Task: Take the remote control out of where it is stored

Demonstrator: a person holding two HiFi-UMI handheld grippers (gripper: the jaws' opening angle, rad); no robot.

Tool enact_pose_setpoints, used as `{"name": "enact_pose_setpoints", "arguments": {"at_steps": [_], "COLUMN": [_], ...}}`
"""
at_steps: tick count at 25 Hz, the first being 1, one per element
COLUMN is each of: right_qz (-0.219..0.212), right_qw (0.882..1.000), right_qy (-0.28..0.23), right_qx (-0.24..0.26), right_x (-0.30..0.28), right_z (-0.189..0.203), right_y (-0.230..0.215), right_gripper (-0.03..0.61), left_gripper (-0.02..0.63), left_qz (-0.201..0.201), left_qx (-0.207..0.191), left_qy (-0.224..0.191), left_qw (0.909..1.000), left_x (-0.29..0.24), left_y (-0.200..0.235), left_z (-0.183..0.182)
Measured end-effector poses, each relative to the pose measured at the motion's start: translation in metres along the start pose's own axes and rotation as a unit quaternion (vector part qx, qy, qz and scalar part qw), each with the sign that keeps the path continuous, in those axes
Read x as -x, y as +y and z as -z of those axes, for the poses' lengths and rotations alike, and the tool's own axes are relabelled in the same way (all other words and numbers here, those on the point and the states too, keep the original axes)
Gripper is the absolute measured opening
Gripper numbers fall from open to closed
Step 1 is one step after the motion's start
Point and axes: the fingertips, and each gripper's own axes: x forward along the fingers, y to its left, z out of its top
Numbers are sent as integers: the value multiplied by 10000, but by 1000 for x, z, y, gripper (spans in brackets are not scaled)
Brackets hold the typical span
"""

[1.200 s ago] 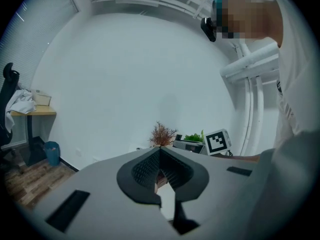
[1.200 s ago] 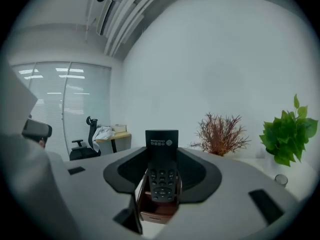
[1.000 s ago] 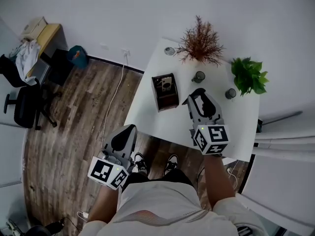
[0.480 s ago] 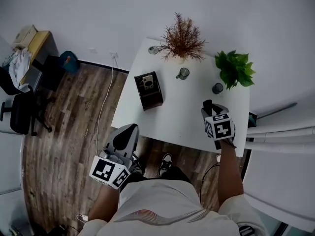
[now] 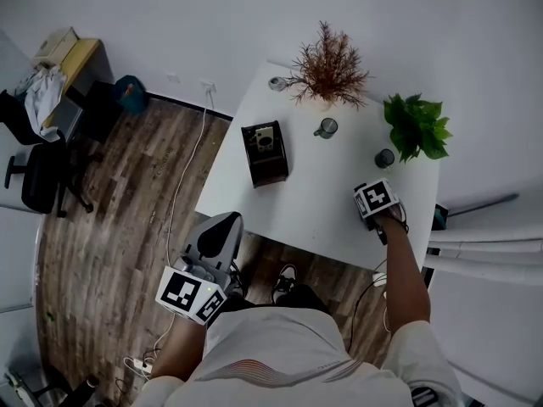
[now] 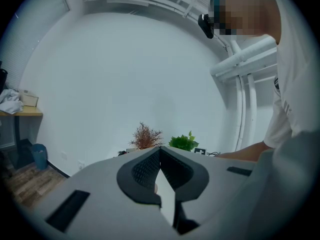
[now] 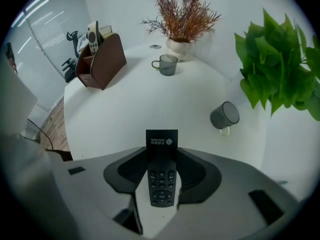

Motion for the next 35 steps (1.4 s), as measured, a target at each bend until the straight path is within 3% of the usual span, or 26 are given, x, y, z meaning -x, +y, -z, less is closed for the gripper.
{"name": "enact_pose_setpoints", "arguments": {"at_steps": [6, 14, 20, 24, 26, 28, 32, 35], "right_qz": [-390, -302, -204, 34, -27, -192, -569, -622], "right_qw": [9983, 9984, 9997, 9914, 9806, 9606, 8853, 8531], "right_qy": [436, 460, -97, -1242, -1885, -2700, -4535, -5124], "right_qx": [64, 110, -96, -422, -544, -635, -862, -761], "right_x": [-22, -32, -8, 52, 86, 123, 209, 245], "right_z": [1, 8, -9, -44, -59, -76, -105, -110], "right_y": [5, 11, 9, 9, 21, 38, 78, 108], "right_gripper": [187, 189, 224, 224, 222, 202, 95, 58], "left_gripper": [9, 9, 9, 9, 9, 9, 9, 9], "left_qz": [-108, -172, -208, -154, -67, -17, -21, -18], "left_qx": [-16, 6, 57, 44, 78, 74, 51, 38], "left_qy": [-23, -54, -101, -205, -300, -358, -376, -407], "left_qw": [9999, 9998, 9997, 9997, 9995, 9993, 9993, 9992], "left_x": [3, 6, 13, 18, 22, 23, 20, 21], "left_y": [2, 9, 17, 18, 18, 18, 22, 25], "left_z": [-3, -5, -10, -19, -25, -30, -35, -40]}}
